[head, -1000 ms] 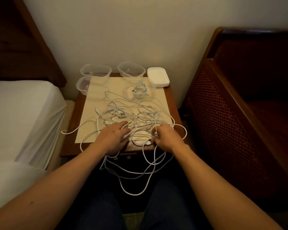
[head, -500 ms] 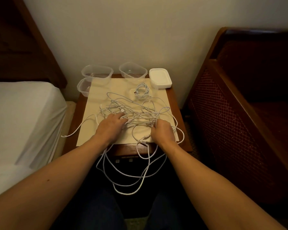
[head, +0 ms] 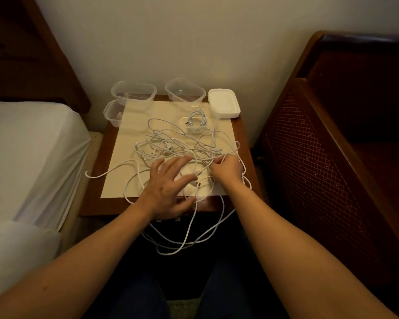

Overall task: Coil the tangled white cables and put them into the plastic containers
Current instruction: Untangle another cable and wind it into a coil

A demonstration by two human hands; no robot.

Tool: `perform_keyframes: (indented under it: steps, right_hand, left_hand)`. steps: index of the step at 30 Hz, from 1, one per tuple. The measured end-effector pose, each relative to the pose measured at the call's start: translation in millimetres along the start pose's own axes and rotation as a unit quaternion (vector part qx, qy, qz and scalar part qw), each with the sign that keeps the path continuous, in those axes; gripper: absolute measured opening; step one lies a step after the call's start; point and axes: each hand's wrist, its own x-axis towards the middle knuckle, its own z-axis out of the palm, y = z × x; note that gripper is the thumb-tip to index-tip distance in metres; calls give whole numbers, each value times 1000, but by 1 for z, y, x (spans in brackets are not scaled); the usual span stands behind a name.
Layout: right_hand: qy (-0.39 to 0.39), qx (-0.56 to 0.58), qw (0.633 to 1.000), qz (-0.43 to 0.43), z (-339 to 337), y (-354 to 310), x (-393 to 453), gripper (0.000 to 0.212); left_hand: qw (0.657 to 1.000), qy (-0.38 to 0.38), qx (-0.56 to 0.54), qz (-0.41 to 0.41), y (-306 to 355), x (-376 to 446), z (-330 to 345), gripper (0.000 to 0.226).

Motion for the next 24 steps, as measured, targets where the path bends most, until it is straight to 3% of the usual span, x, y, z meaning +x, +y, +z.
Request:
perform_keyframes:
  steps: [3, 5, 7, 10, 12, 16, 20, 24]
  right_hand:
    - [-47, 55, 997, 5, -1, 6, -1, 8]
    - [-66, 97, 993, 3, -4, 13, -4, 6]
    - [-82, 121, 989, -11, -9, 17, -8, 21]
    - [-97, 162, 982, -30, -19, 17, -18, 46]
    - [-104, 174, 978, -44, -27, 13, -25, 48]
    - [-65, 145, 984, -77, -38, 2, -35, 42]
    - [-6, 88, 994, -72, -41, 6, -41, 56]
    - [13, 74, 994, -81, -42, 10, -50, 48]
  left_hand:
    - [997, -71, 34, -16, 9, -6, 9, 50]
    - [996, -75, 38, -30, 10, -8, 14, 34]
    - [998, -44, 19, -37, 9, -9, 17, 21]
    - [990, 6, -79, -120, 10, -8, 14, 28]
    - [978, 19, -122, -170, 14, -5, 9, 32]
    - [972, 83, -133, -176, 20, 0, -1, 25]
    - [934, 171, -202, -241, 31, 11, -19, 25]
    - [879, 189, -298, -320, 37, 25, -34, 23]
